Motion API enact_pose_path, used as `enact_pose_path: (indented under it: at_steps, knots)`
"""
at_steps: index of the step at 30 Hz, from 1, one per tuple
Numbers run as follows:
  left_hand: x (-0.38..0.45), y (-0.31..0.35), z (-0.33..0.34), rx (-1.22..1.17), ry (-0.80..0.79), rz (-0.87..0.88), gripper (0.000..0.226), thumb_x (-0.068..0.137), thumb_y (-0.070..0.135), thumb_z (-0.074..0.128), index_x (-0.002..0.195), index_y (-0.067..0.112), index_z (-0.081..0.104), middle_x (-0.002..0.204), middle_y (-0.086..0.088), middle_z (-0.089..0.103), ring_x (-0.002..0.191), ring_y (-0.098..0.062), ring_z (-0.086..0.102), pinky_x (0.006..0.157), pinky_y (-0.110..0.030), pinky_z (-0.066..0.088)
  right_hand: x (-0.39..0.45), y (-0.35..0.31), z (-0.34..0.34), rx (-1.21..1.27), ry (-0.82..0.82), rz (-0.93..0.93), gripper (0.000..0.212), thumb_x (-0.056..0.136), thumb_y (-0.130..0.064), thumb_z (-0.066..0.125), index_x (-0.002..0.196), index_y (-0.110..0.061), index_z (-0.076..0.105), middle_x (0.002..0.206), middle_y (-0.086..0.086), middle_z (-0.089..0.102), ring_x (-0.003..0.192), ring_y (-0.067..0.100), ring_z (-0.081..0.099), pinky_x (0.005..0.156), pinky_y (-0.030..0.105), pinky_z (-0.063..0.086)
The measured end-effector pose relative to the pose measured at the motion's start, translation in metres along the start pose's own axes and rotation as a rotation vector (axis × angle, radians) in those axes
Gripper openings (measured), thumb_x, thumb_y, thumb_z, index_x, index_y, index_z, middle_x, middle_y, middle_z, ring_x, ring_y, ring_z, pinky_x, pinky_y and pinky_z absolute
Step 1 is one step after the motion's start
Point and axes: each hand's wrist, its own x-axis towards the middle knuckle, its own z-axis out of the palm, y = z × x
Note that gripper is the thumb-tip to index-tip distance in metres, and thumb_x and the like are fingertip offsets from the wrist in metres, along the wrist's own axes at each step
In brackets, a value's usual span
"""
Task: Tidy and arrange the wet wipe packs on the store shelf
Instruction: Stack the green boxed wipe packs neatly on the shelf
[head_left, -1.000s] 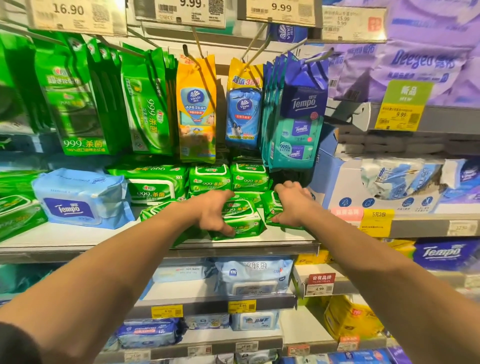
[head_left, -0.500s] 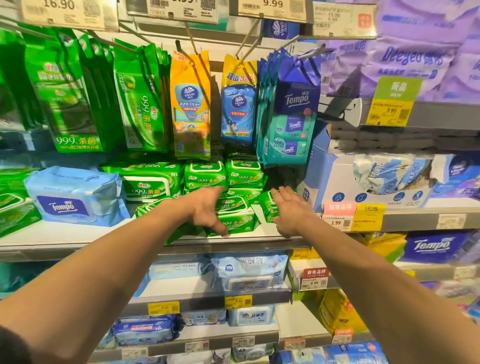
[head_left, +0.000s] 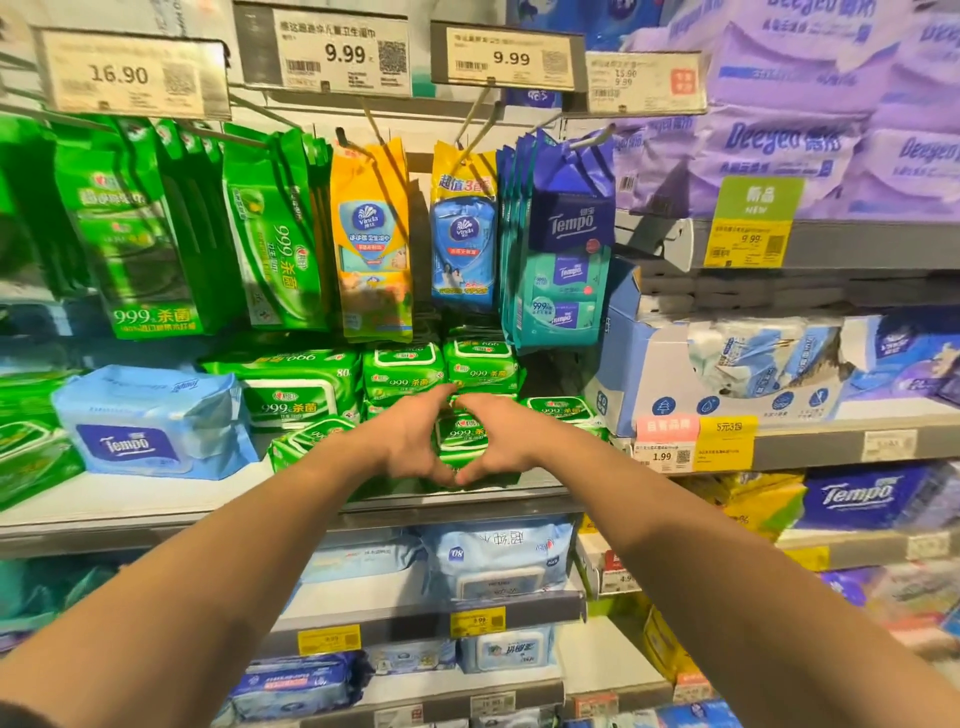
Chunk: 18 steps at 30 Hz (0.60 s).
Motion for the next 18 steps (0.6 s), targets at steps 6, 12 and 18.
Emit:
enact_pose_path:
  at_steps: [6,12,18]
  knots:
    - [-0.032,-0.021,-0.041,0.292,-0.2,-0.113,0.127,0.054,0.062,0.086,0.155,0.023,0.019,0.159,-0.007,0.022,0.144,-0.028,0.022,0.119,-0.042,0.022,0.01,-0.005,0.003,-0.082,-0.101,0.02,0.097,0.077,-0.034,0.082,0.153,-0.015,0.024,0.156,0.008,0.033,0.14,0.029,0.036,0.114,0.038,0.034]
    - [-0.059,-0.045,-0.078,0.472,-0.496,-0.207,0.121,0.072,0.031,0.086,0.156,0.031,-0.001,0.163,0.0,-0.005,0.149,-0.023,0.005,0.118,-0.036,0.014,0.005,-0.008,0.007,-0.159,-0.075,0.017,0.096,0.081,-0.034,0.079,0.155,-0.016,0.02,0.159,0.008,0.027,0.144,0.028,0.029,0.116,0.039,0.03]
    - [-0.069,-0.055,-0.075,0.363,-0.449,-0.168,0.12,0.07,0.017,0.087,0.157,0.028,0.005,0.163,0.002,0.0,0.149,-0.021,0.013,0.118,-0.034,0.022,0.001,-0.01,0.011,-0.127,-0.006,0.039,0.093,0.079,-0.027,0.08,0.152,-0.019,0.024,0.156,0.008,0.033,0.141,0.029,0.033,0.116,0.041,0.031]
